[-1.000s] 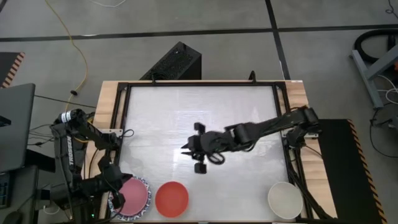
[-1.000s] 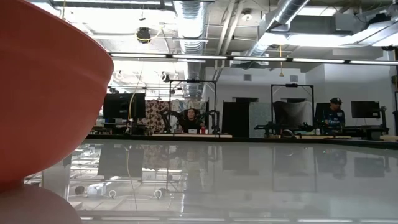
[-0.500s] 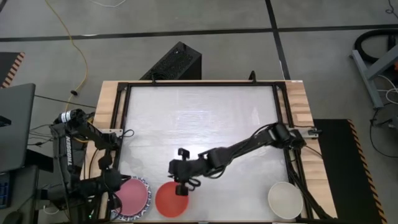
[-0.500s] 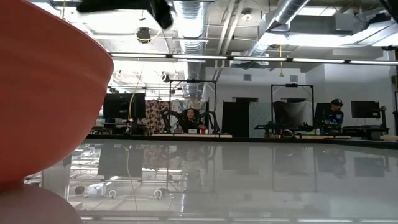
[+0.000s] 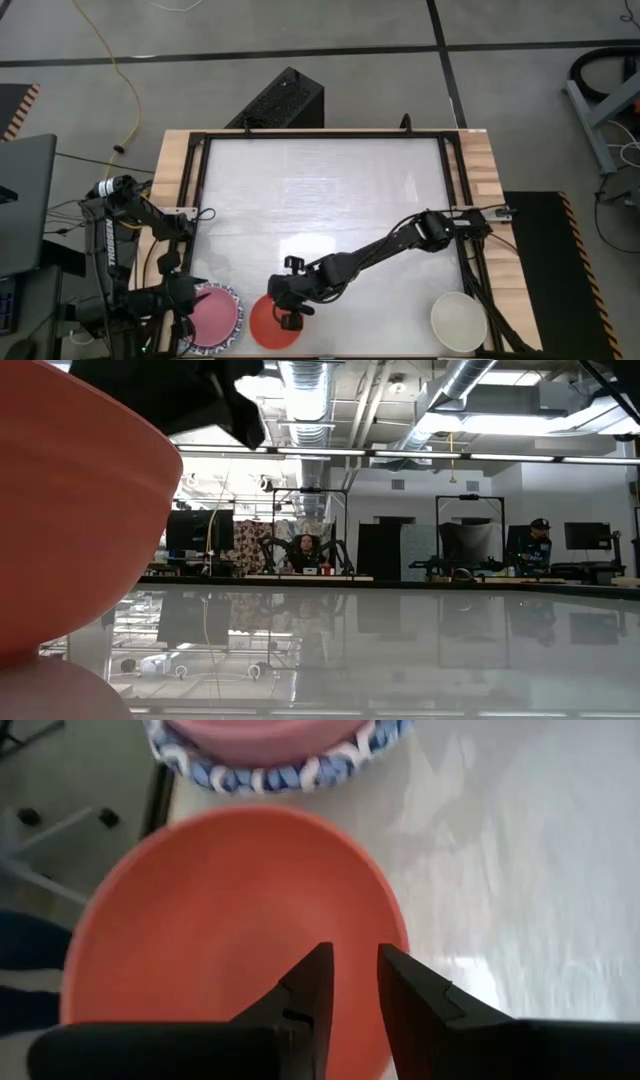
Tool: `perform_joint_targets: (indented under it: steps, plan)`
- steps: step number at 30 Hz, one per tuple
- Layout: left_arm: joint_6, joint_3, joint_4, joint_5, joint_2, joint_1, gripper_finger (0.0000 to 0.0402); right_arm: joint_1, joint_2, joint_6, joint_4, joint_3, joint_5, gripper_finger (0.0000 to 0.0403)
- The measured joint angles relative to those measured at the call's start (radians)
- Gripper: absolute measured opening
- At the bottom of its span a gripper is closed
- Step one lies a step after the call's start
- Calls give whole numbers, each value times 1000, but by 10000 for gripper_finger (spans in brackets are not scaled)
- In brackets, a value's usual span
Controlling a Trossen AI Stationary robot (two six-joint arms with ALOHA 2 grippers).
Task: Nest bowls inside each other by size order
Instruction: Stack the orange bowl onto the pink bowl
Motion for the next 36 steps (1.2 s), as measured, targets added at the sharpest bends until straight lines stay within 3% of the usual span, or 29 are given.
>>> perform_joint_targets:
  steps: [13, 25, 31, 36]
  plan:
    - [-38, 0, 15, -1, 2, 2, 164, -19, 0, 4, -23, 1, 18, 110]
    - [-5, 20, 19, -20, -1, 2, 164, -49, 0, -3, 5, 1, 0, 231]
    - [109, 116, -8, -141, -129, 17, 154, -47, 11, -20, 13, 0, -53, 229]
    - [154, 98, -11, -127, -267, 35, 134, -49, 31, -19, 4, -5, -55, 224]
